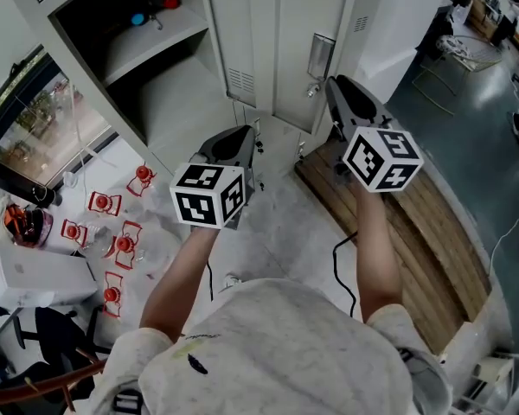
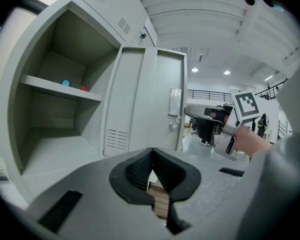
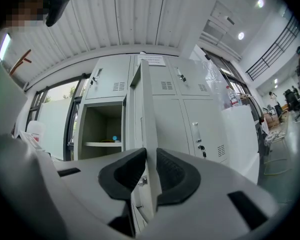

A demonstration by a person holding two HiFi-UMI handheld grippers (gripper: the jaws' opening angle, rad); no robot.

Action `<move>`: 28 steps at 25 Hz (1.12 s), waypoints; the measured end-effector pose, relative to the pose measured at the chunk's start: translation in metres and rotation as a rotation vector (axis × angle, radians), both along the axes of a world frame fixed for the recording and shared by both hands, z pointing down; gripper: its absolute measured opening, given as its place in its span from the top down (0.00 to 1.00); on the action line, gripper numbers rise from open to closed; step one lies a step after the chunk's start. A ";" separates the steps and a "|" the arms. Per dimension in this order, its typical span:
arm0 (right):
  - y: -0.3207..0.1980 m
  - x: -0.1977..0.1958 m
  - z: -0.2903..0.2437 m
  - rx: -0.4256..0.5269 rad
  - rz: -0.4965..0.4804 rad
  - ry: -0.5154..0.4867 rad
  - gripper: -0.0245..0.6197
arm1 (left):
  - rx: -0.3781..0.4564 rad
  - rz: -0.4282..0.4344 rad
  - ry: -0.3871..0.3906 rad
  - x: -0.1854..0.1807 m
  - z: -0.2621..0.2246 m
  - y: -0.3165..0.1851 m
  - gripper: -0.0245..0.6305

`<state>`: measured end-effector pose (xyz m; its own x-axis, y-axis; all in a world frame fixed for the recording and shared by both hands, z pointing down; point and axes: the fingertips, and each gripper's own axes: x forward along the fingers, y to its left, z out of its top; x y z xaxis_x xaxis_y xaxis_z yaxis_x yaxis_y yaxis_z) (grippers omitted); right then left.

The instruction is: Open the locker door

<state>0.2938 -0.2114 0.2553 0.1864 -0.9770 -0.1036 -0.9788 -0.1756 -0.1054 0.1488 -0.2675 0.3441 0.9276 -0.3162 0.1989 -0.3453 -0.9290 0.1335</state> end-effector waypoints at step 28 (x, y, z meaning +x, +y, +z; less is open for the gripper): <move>0.011 -0.040 -0.004 0.001 -0.046 0.053 0.91 | -0.003 -0.053 -0.006 -0.020 -0.003 0.009 0.95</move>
<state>0.2534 -0.2005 0.2510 0.1355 -0.9842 -0.1136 -0.9901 -0.1302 -0.0530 0.1285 -0.2586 0.3413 0.9084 -0.3639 0.2056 -0.3946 -0.9090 0.1343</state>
